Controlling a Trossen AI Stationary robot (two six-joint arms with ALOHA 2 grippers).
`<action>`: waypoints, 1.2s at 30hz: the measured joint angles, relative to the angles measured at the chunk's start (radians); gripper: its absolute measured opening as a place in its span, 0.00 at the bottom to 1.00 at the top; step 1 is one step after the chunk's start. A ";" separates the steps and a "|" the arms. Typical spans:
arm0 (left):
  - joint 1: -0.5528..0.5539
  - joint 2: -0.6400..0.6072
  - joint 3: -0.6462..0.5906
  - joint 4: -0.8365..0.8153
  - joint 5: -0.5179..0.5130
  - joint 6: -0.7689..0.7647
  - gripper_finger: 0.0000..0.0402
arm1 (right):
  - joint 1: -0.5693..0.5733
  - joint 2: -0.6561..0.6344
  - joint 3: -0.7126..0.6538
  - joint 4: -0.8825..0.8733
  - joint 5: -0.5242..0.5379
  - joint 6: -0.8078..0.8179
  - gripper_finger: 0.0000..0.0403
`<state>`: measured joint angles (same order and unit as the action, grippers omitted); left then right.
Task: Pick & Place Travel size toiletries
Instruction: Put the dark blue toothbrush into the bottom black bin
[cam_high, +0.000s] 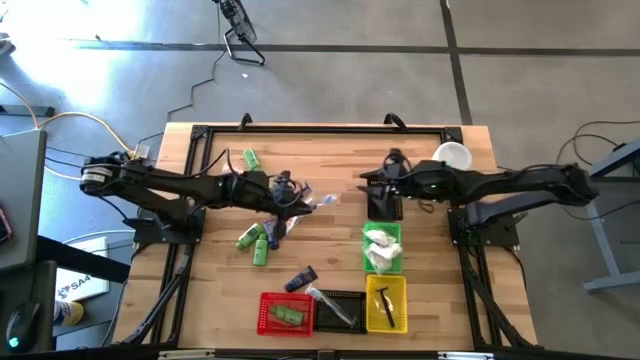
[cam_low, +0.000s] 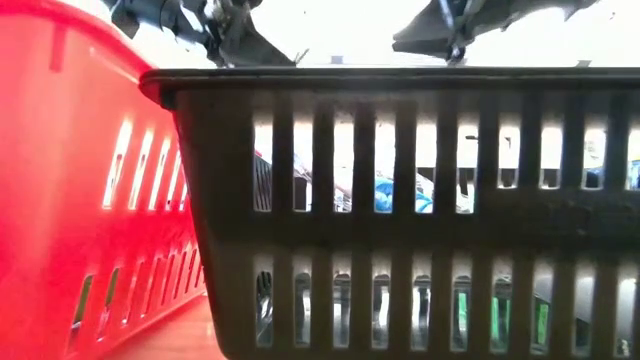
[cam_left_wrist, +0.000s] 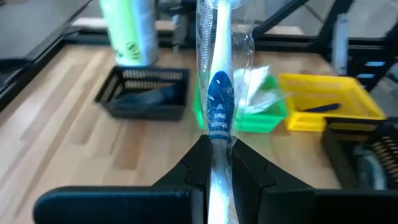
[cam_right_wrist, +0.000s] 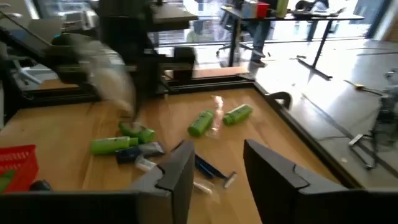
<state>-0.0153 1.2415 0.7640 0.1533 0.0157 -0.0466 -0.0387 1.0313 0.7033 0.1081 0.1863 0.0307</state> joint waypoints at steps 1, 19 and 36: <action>-0.016 0.000 0.006 -0.002 -0.012 -0.001 0.08 | 0.000 -0.028 0.000 -0.029 0.021 -0.001 0.30; -0.209 0.306 0.454 -0.538 -0.205 -0.046 0.08 | -0.056 -0.220 0.000 -0.264 0.153 0.003 0.08; -0.345 0.637 0.904 -0.798 0.210 -0.068 0.08 | -0.056 -0.219 0.000 -0.384 0.155 0.053 0.07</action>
<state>-0.3603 1.8790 1.6684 -0.6448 0.2254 -0.1145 -0.0944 0.8124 0.7029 -0.2758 0.3412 0.0834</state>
